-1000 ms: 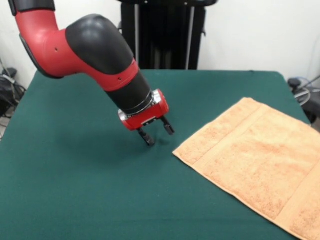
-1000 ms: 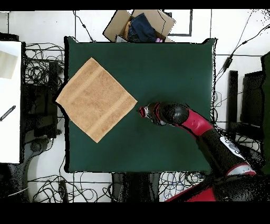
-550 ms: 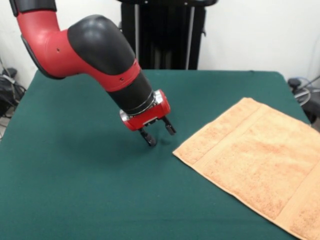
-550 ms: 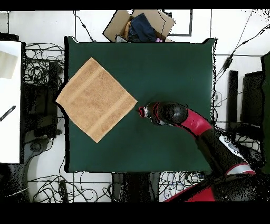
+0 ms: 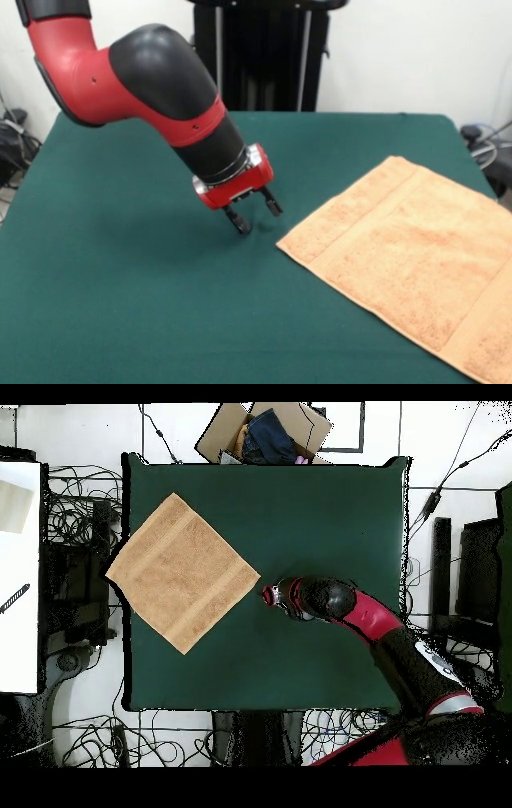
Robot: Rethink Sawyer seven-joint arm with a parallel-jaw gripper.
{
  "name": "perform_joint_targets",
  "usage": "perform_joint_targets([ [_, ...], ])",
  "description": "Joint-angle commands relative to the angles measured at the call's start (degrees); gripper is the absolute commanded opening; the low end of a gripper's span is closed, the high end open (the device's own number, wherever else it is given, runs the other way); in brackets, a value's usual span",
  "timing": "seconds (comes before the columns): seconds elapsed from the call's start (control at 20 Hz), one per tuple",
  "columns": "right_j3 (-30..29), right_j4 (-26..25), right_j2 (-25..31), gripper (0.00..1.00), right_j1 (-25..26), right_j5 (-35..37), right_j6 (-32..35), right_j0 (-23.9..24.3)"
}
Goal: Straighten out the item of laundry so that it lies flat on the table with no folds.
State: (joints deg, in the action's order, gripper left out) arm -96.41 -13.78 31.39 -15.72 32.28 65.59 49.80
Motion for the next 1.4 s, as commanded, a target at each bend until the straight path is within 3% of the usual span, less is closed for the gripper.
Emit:
perform_joint_targets([
  [0.05, -3.9, -0.45, 3.36, 1.0, 12.41, -8.19, 6.94, -5.92],
  [1.4, -1.47, 1.32, 3.35, 1.0, 12.36, -4.59, 4.88, -7.04],
])
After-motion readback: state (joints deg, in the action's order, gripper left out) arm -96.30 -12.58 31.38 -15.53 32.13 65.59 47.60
